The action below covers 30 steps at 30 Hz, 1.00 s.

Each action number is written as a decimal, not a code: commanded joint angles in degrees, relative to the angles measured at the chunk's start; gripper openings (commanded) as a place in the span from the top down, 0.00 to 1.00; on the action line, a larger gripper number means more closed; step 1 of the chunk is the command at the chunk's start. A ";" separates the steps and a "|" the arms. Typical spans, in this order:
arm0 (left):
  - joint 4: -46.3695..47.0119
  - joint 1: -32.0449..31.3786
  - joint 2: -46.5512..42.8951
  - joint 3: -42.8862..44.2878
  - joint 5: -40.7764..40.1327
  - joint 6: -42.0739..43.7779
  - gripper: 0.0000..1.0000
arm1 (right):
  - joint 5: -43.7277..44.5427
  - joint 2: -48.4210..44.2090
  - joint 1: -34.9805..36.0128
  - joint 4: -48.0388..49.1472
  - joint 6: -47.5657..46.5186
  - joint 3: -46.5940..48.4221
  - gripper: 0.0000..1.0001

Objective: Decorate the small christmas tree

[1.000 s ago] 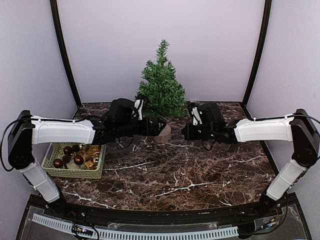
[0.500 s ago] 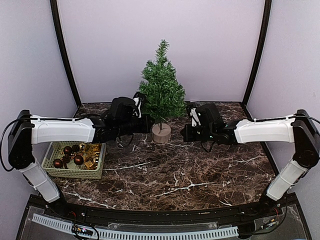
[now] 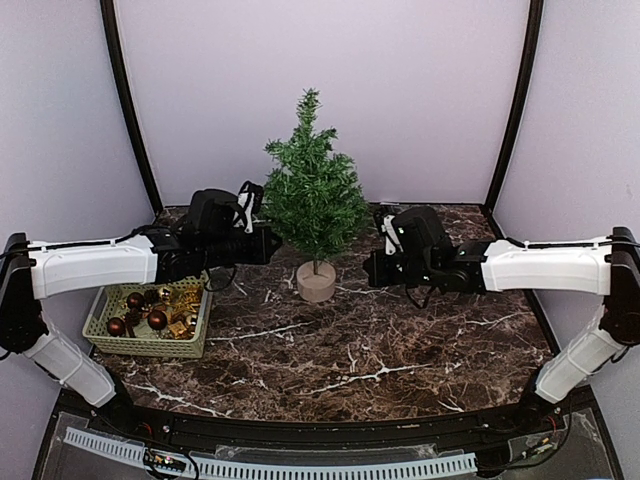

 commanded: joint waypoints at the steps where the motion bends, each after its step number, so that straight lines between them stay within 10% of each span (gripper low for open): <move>1: 2.44 1.02 -1.59 0.30 4.36 2.74 1.00 | 1.50 -2.15 1.54 -0.92 -0.53 -0.06 1.00; 30: 4.27 1.43 -1.81 -0.87 6.94 4.82 1.00 | -1.50 1.04 15.07 -4.00 -2.60 6.97 1.00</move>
